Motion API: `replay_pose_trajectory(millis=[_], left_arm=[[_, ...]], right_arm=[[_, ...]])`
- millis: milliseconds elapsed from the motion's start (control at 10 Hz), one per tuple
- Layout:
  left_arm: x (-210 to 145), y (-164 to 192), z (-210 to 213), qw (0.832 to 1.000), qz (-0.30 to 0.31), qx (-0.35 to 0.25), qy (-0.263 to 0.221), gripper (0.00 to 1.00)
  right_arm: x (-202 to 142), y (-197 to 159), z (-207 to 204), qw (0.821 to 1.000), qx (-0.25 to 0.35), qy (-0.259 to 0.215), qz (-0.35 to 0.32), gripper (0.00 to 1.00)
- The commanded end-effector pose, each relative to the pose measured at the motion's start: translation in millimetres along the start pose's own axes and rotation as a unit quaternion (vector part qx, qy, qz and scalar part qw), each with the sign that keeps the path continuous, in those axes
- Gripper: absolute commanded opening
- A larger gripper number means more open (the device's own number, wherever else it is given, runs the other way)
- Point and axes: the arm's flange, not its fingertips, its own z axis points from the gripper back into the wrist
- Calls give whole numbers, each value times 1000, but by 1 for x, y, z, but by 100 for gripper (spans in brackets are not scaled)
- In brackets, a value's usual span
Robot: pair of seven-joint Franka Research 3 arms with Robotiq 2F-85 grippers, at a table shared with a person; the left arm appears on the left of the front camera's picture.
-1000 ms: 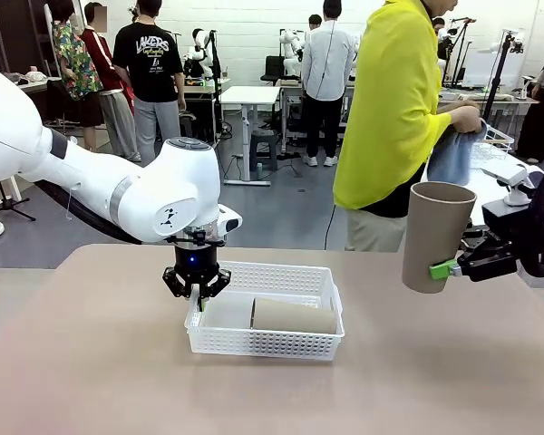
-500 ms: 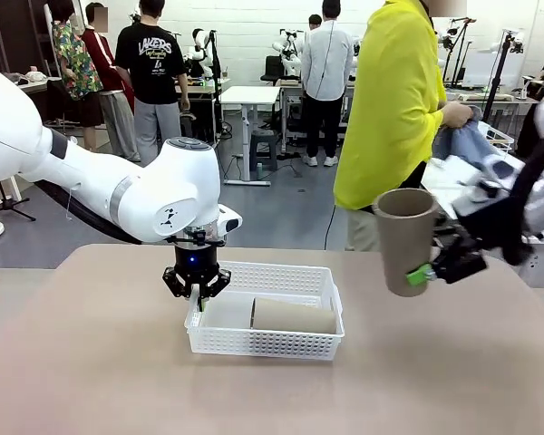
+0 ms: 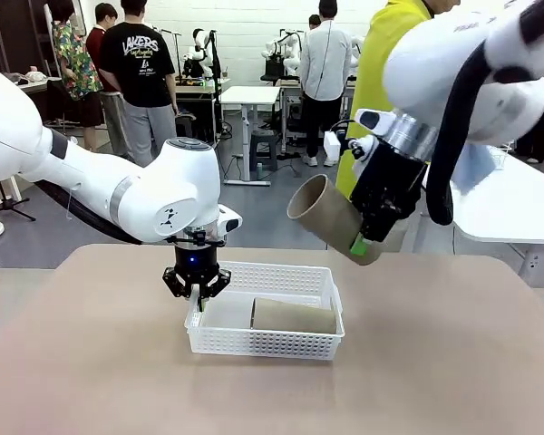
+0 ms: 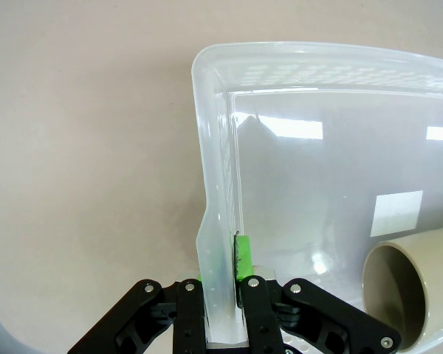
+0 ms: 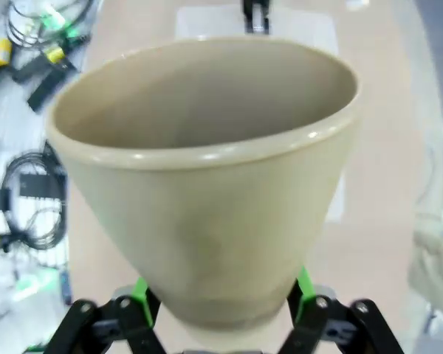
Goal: Clean and organize the cups into the basket.
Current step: Pick up the Reusable plastic cup from the right side of the table and stack it inside the Organizing basket in the center of the table.
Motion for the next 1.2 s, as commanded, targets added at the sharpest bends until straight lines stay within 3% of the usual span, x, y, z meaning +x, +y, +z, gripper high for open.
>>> replay_pose_trajectory(millis=[0,100,400,700,900,1000,1100], left_arm=[[0,-1,1,1000,0,0,-1,0],[0,-1,1,1000,0,0,-1,0],[0,-1,1,1000,0,0,-1,0],[0,-1,1,1000,0,0,-1,0],[0,-1,1,1000,0,0,-1,0],[0,-1,1,1000,0,0,-1,0],[0,-1,1,1000,0,0,-1,0]], right_arm=[[23,-15,-7,995,10,98,-9,80],[34,-17,-22,991,10,132,-1,80],[73,-30,-80,986,3,167,25,80],[67,-29,-92,983,6,183,36,80],[58,-27,-85,990,22,134,45,80],[67,-28,-99,984,12,175,39,80],[67,-28,-99,984,12,175,39,80]])
